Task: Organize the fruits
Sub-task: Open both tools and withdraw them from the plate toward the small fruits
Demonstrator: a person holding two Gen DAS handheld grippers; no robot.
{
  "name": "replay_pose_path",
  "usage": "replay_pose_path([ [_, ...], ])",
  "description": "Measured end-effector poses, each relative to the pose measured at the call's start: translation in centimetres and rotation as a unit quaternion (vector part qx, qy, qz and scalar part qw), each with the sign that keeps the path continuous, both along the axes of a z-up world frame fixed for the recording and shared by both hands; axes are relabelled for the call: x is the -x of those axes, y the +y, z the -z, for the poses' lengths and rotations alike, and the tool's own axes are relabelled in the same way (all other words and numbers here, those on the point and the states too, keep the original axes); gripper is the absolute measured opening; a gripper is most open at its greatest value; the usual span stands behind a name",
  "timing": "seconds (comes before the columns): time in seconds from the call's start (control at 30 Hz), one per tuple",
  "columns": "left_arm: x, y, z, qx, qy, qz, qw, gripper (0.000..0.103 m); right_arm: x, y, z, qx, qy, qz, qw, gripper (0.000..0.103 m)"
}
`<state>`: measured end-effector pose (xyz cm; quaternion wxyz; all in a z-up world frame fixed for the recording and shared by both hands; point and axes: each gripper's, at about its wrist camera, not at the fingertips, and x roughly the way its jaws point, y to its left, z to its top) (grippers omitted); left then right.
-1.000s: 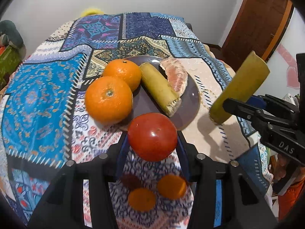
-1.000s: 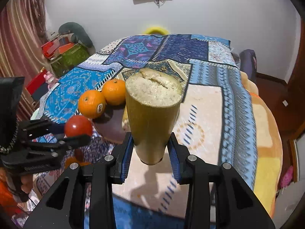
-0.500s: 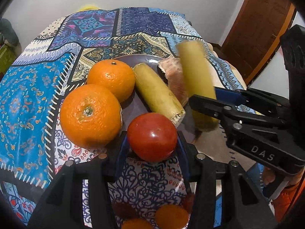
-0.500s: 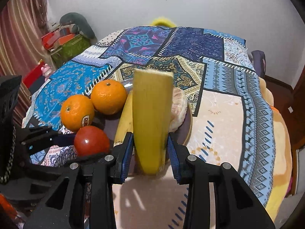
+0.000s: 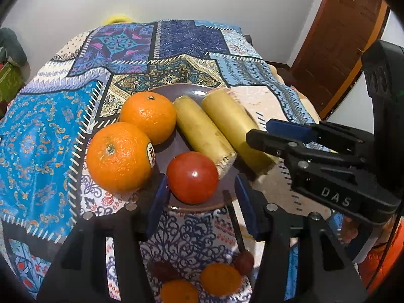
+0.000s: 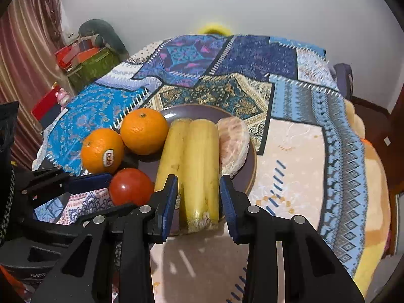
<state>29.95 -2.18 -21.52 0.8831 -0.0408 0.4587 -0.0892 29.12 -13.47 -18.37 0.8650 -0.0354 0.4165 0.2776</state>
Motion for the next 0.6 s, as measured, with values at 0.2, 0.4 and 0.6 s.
replay_pose_path([
  [0.2,2.6,0.5,-2.5,-0.007,-0.023,-0.007,0.9997,0.058,1.9,-1.0,-1.5,-0.002,-0.013,0.01,1.0,0.032],
  [0.4,5.4,1.9,-4.3,-0.021,-0.038,-0.023,0.9988,0.059,4.9,-1.4,-2.6,0.006,-0.022,0.01,1.0,0.033],
  [0.6,8.3,3.4,-4.7,-0.027,-0.039,-0.038,0.9982,0.06,8.2,-1.1,-3.4,0.012,-0.031,-0.001,0.999,0.037],
])
